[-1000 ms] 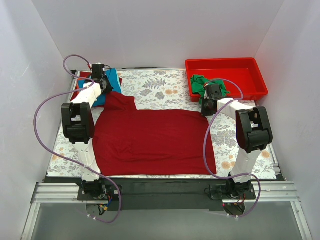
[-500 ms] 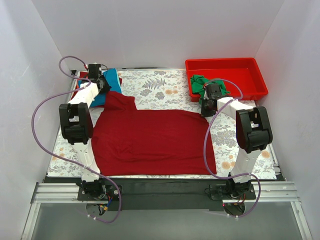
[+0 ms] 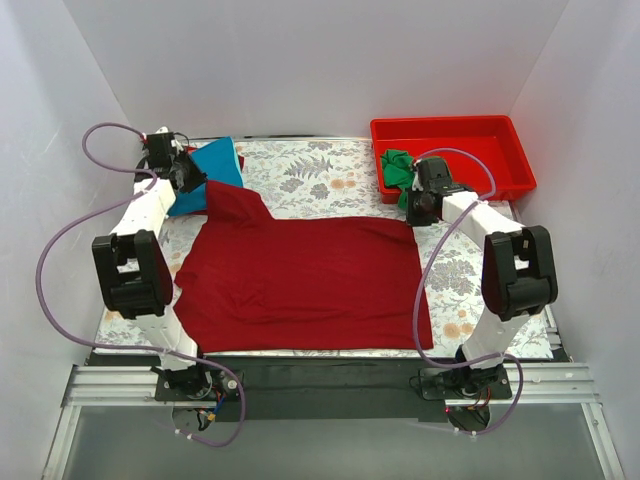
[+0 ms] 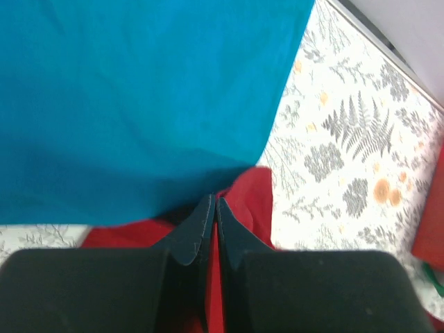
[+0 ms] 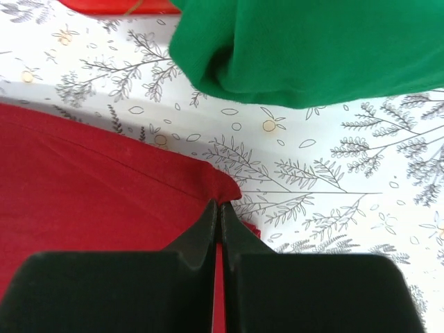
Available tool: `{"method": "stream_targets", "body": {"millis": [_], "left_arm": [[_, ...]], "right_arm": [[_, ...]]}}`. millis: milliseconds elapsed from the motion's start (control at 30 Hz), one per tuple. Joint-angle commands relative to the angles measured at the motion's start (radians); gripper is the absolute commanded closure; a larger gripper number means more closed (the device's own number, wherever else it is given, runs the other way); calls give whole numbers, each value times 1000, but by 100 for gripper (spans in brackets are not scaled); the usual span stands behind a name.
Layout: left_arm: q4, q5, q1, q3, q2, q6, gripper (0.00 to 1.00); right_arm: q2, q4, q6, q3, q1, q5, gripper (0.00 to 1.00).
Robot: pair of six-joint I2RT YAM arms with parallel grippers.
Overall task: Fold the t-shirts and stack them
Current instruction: Fold the tshirt
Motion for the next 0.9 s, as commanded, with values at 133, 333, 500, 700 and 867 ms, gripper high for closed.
{"method": "stream_targets", "body": {"millis": [133,333,500,700,867], "left_arm": [[28,41,10,-183,-207,-3,100],[-9,-15,21,-314,-400,27,100],[-82,-38,23,-432,-558,32,100],[-196,-170,24,-506,-736,26,100],[-300,-218,23,-538,-828,-2,100]], "right_arm": [[-103,-29,11,-33,1,41,99],[-137,-39,10,-67,1,60,99],[-170,-56,19,-78,1,57,99],[-227,-82,37,-124,4,55,99],[-261,-100,49,-171,10,61,99]]}}
